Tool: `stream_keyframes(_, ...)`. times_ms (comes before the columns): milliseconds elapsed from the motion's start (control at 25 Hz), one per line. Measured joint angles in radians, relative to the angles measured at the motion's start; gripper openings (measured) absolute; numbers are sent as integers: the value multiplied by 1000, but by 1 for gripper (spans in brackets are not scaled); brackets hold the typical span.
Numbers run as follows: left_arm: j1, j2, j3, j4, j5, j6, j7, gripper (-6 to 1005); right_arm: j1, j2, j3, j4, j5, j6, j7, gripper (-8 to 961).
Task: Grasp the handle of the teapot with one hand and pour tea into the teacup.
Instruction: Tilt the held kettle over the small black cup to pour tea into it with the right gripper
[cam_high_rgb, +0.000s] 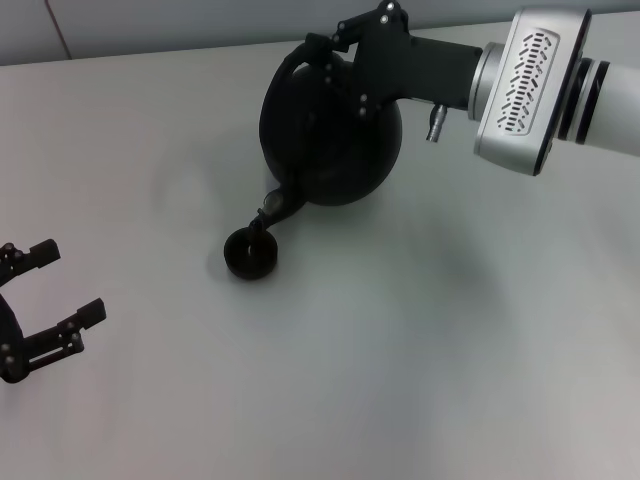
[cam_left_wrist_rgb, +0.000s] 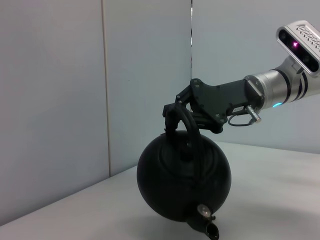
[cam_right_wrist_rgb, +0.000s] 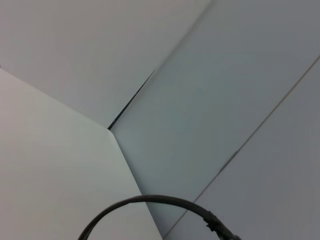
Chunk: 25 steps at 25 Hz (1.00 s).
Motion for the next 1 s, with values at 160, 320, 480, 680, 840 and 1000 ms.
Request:
stream_keyframes(160,0,0,0,-1,-1,0,3,843,1,2,-3,3,0,1,-22,143)
stream_keyframes(320,0,0,0,-1,-1,-1,3,843,2,3,-3,7,0,1,-36,146)
stream_keyframes(480,0,0,0,0,-1,-1,2,843,1,3,1,11,4,1,-34,150)
stream_keyframes(680,0,0,-7,0,-1,4,2,843,-13,2,4,24,70,-1,43,153)
stream_keyframes(840,0,0,-10,1,-2,7,2,843,-37,1,8,25,107,1,149,157)
stream_keyframes(1000,0,0,-10,1,-2,8,3,843,-78,-2,14,20,172,5,321,160)
